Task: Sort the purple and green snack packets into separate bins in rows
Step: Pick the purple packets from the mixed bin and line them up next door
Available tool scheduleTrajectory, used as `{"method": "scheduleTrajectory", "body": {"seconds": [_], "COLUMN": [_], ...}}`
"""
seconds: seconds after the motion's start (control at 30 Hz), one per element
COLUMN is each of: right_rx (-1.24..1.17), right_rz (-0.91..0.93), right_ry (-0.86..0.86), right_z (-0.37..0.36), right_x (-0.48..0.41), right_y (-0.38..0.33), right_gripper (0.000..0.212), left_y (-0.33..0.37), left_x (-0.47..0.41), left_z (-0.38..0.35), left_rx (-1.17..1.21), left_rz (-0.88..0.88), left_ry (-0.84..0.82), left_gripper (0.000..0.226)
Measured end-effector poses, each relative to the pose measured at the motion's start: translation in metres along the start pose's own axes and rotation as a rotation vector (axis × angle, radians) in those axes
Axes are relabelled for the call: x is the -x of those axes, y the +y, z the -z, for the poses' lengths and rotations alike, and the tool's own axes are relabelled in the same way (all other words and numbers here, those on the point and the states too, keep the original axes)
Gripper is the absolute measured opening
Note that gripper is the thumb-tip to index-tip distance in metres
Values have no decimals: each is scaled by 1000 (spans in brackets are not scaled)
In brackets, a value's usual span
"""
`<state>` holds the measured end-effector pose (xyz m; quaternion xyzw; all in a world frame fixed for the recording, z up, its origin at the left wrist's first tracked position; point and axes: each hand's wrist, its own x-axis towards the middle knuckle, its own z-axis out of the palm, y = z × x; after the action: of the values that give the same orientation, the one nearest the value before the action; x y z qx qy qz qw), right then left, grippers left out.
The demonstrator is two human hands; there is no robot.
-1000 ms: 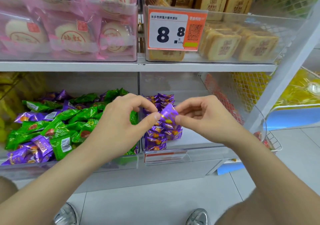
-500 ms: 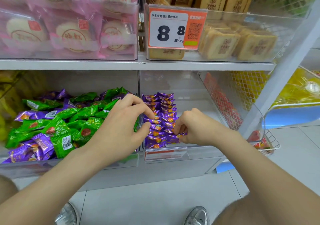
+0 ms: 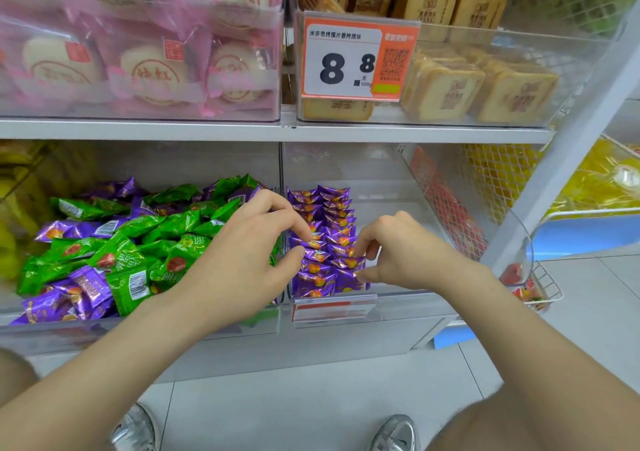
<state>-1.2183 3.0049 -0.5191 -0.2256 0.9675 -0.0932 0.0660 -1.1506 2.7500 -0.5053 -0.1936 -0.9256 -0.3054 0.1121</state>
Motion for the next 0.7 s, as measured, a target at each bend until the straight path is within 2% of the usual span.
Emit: {"method": "scheduleTrajectory", "body": {"seconds": [0.1, 0.2, 0.27, 0.33, 0.47, 0.6, 0.7], "right_rx": [-89, -286, -403, -456, -372, -281, -264], "right_rz": [10, 41, 108, 209, 404, 472, 520], "right_ry": [132, 343, 420, 458, 497, 494, 467], "right_z": [9, 15, 15, 10, -11, -27, -32], "right_x": [6, 16, 22, 25, 14, -10, -24], "right_y": [-10, -39, -70, -104, -150, -180, -206], "right_gripper": [10, 20, 17, 14, 6, 14, 23], "left_y": [2, 5, 2, -6, -23, -43, -69], "left_x": [2, 6, 10, 16, 34, 49, 60], "left_z": [6, 18, 28, 39, 63, 95, 127], "left_rx": [19, 61, 10, -73, -308, -417, -397], "left_rz": [9, 47, 109, 202, 333, 457, 696], "left_ry": [0, 61, 98, 112, 98, 194, 48], "left_gripper": [15, 14, 17, 19, 15, 17, 23]}}
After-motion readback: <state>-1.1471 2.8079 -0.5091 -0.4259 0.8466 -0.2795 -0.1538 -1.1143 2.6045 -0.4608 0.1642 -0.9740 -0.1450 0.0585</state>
